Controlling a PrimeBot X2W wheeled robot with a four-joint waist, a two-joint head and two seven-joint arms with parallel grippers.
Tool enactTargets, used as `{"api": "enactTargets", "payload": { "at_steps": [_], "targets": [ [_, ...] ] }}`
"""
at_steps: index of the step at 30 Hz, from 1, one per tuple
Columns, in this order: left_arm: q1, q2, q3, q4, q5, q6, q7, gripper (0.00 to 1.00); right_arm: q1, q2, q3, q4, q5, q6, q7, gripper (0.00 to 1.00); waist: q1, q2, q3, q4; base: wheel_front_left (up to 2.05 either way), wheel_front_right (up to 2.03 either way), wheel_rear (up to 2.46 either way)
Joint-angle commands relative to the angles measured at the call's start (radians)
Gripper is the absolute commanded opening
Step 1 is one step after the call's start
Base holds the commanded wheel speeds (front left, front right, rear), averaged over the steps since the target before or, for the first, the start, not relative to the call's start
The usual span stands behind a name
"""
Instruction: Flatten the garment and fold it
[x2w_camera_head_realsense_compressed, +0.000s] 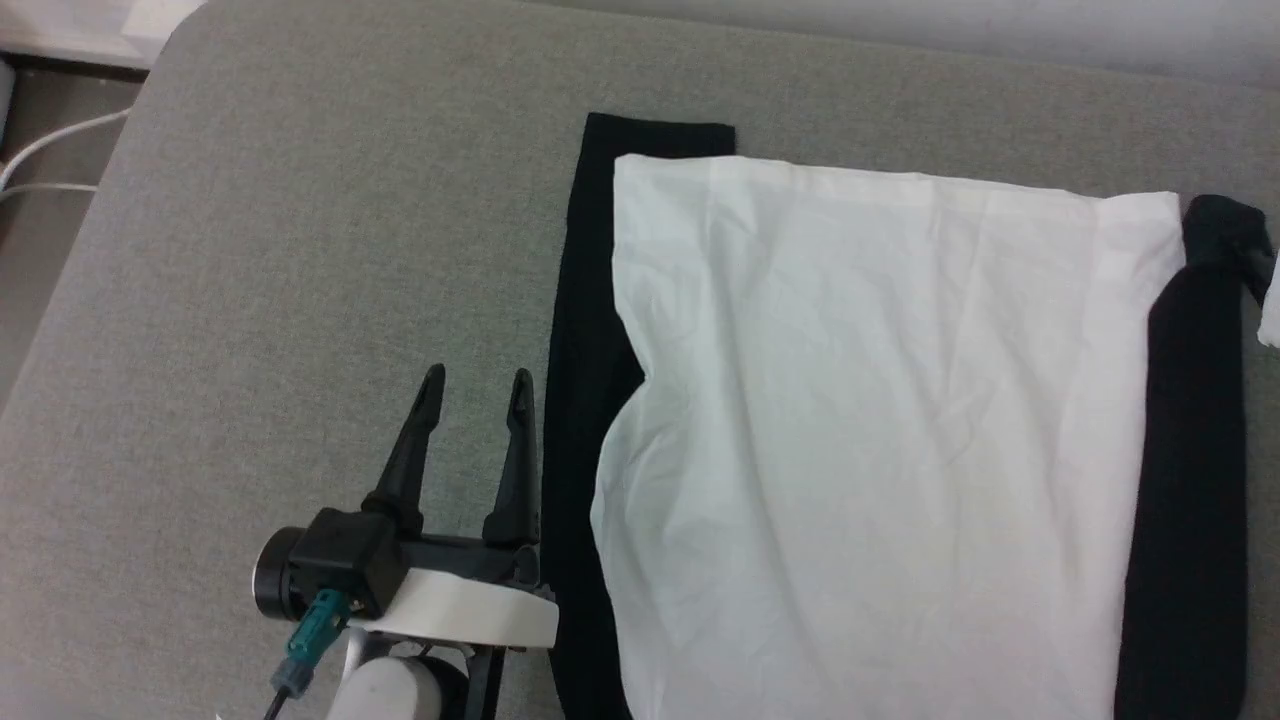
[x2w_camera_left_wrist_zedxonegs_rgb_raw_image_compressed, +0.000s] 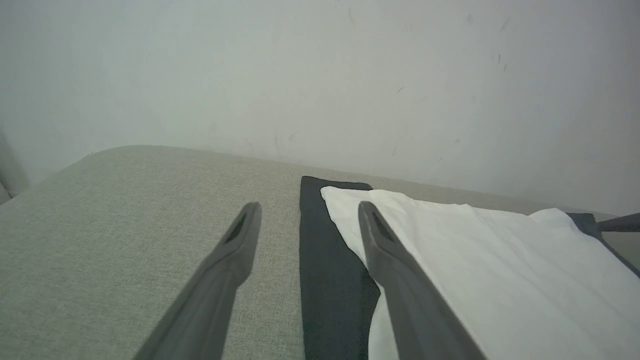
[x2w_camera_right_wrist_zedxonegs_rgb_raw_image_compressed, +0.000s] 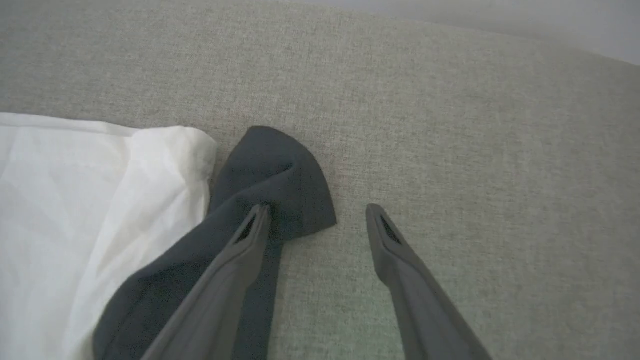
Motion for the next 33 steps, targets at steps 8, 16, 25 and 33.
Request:
{"api": "enactTargets", "payload": {
  "at_steps": [8,16,25,33],
  "targets": [
    [-0.016,-0.031,0.026,0.008,0.03,-0.037,-0.006,1.0,-0.017,-0.026,0.068,0.118,-0.023,-0.001,-0.023,1.0,-0.0002,0.0001,0.067,0.054,0.0,0.0,0.0],
    [-0.01,-0.039,0.052,0.032,0.042,-0.051,-0.006,1.0,0.005,-0.042,0.106,0.162,0.024,-0.001,-0.081,0.0,-0.0002,0.0001,0.03,0.028,0.0,0.0,0.0],
    [0.044,-0.041,0.085,0.066,0.051,-0.072,-0.006,1.0,0.053,-0.055,0.08,0.133,0.08,-0.001,-0.22,0.0,-0.0002,0.0001,-0.119,-0.035,0.0,0.0,0.0],
    [0.124,-0.042,0.123,0.079,0.054,-0.087,-0.006,1.0,0.18,-0.068,0.119,-0.146,0.208,-0.001,-0.236,0.0,-0.0002,0.0001,-0.248,-0.088,0.0,0.0,0.0]
  ]
}}
